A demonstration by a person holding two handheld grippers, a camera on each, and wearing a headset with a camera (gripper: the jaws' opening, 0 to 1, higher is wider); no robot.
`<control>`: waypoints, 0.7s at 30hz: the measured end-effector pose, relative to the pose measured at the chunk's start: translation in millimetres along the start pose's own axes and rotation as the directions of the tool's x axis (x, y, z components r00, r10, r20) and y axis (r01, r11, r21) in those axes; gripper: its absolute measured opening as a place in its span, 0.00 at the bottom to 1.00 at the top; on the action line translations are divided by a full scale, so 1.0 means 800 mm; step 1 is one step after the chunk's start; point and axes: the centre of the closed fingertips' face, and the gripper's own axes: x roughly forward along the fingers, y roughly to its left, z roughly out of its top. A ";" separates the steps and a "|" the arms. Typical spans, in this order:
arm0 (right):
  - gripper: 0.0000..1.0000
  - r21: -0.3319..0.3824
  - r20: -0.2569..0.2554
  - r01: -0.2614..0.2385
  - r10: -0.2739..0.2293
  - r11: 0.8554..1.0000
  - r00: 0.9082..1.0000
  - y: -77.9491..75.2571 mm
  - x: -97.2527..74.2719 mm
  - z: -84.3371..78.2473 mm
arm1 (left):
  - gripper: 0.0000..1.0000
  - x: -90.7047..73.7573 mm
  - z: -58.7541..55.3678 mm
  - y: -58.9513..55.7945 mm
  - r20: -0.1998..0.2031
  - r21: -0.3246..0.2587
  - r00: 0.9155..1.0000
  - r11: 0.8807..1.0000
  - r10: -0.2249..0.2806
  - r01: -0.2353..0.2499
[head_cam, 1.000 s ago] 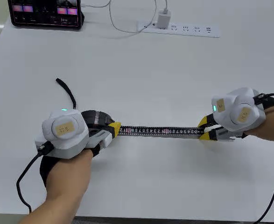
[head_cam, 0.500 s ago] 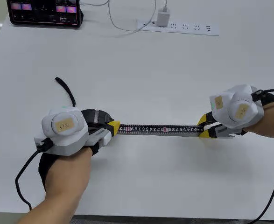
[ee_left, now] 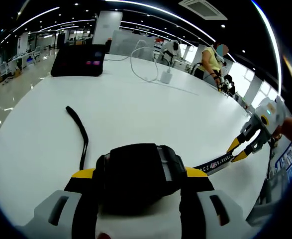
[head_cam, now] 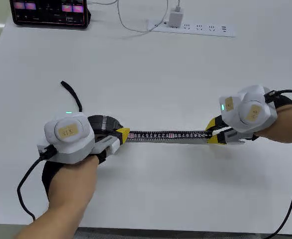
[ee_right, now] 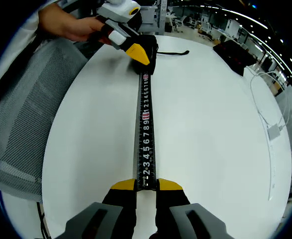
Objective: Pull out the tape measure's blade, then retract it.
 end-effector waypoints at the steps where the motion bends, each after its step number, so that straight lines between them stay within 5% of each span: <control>1: 0.10 0.000 0.001 0.000 0.000 1.000 1.000 0.000 0.000 0.002 | 0.63 0.000 0.000 0.000 -0.001 -0.001 1.000 1.000 0.000 0.000; 21: 0.10 0.013 0.027 -0.017 0.017 1.000 0.999 -0.002 0.012 0.035 | 0.63 -0.001 0.000 0.000 -0.003 -0.013 1.000 1.000 -0.008 0.008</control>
